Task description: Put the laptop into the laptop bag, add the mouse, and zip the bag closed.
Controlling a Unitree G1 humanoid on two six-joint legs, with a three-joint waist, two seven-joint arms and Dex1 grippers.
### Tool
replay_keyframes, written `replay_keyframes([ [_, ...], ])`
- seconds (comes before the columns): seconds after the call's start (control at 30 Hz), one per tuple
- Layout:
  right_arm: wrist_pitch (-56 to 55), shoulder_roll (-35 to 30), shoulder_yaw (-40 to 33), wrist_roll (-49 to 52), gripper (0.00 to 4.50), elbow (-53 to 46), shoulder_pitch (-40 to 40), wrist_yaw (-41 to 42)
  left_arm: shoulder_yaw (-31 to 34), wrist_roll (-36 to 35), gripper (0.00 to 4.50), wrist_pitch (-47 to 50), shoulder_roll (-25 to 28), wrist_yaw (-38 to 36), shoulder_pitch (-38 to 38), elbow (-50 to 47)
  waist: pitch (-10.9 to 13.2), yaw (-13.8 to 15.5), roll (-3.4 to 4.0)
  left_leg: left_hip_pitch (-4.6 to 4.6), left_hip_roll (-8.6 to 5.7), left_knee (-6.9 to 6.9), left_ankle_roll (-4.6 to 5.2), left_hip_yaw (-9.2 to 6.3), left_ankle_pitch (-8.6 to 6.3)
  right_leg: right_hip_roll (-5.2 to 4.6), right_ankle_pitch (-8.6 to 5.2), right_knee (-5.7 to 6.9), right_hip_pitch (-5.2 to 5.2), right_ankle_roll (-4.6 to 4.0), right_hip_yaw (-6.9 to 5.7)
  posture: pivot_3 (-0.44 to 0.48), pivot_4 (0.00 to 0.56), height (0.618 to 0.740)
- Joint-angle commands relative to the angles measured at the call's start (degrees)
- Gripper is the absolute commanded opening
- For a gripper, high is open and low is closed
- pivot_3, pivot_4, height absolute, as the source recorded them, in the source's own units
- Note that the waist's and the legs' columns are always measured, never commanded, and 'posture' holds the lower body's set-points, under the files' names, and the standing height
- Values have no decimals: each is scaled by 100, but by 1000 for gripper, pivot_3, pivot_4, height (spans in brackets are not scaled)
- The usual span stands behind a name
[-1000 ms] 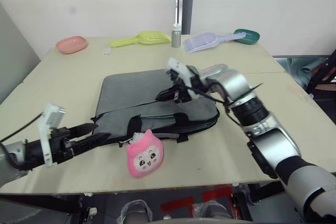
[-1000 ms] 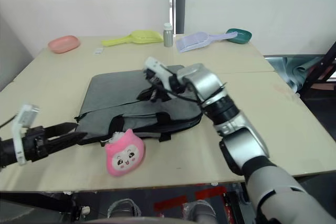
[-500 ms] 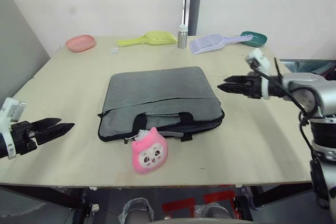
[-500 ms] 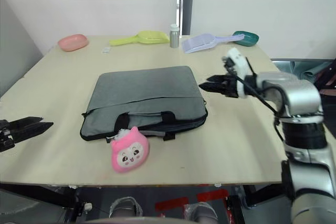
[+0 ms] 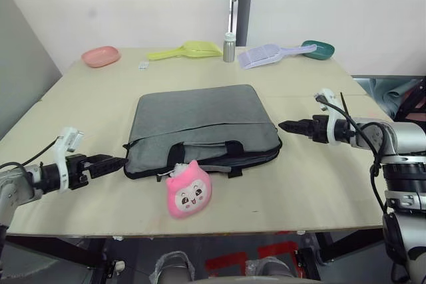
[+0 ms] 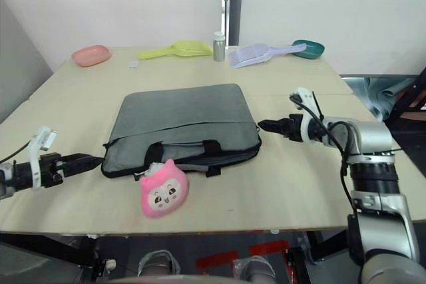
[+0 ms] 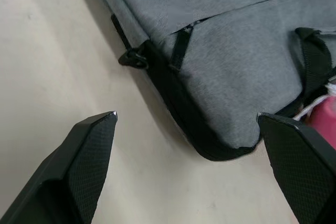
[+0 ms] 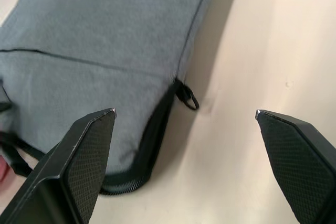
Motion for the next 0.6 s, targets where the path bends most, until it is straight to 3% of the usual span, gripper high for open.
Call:
replay_keyframes([
  [0.03, -235, 95, 177, -15, 4479, 337, 3, 2, -68, -59, 4500, 222, -258, 270, -300, 68, -1, 25, -1, -1, 0, 1, 0, -2, 0, -2, 0, -3, 4, 0, -3, 0, 150, 740],
  [0.13, -310, 221, 299, 38, 4479, 479, 63, 18, -84, -110, 4500, 395, -661, 556, -557, 204, 2, 44, -1, -2, -6, 6, 1, -4, 1, -8, 1, -1, 8, -1, -5, 0, 150, 740],
  [0.2, -307, 285, 349, 80, 4500, 478, 95, 16, -99, -111, 3694, 466, -784, 603, -589, 201, 2, 34, -1, -3, -6, 10, 2, -7, 1, -7, 1, 1, 8, -2, -6, 0, 150, 740],
  [0.53, -381, 419, 462, 161, 1252, 169, 269, 9, -100, -91, 263, 441, -820, 564, -685, 243, 1, 31, -2, 5, -6, 10, 2, -12, 0, -9, 1, -2, 22, -1, -9, 0, 150, 740],
  [0.6, -348, 431, 559, 176, 629, 63, 261, 6, -29, -7, 0, 320, -682, 529, -771, 386, 2, 24, -1, 9, -6, 10, 2, -17, 0, -9, 1, -2, 28, -1, -13, 0, 150, 740],
])
